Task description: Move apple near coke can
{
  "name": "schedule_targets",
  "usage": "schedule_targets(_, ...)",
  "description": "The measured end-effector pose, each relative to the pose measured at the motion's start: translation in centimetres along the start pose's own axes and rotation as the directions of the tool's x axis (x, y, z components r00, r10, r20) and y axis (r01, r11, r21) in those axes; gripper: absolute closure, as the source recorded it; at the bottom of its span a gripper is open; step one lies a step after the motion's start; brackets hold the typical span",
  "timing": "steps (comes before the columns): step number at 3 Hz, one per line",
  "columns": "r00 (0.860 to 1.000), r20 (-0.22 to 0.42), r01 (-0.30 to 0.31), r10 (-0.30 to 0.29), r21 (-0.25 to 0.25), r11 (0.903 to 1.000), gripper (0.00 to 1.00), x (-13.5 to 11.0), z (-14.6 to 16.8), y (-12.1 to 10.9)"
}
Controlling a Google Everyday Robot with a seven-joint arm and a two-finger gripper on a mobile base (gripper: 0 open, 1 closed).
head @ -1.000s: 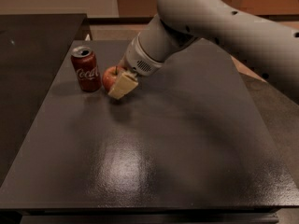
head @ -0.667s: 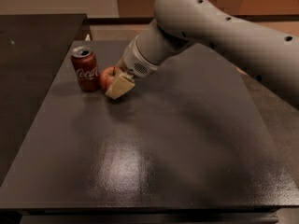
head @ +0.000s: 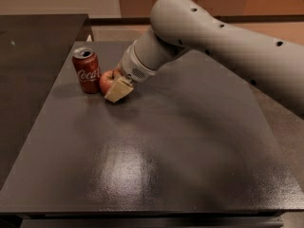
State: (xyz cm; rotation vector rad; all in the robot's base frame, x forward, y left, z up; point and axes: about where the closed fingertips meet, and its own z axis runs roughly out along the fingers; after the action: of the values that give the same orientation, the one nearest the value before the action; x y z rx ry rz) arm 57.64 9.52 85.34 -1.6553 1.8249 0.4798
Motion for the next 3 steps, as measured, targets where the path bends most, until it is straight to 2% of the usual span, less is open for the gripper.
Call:
schedule_targets(2, 1.0, 0.008, -0.007, 0.007, -0.006, 1.0, 0.08, 0.23, 0.59, -0.02)
schedule_targets(3, 1.0, 0.007, -0.005, 0.005, -0.008, 1.0, 0.0, 0.18, 0.67, 0.06)
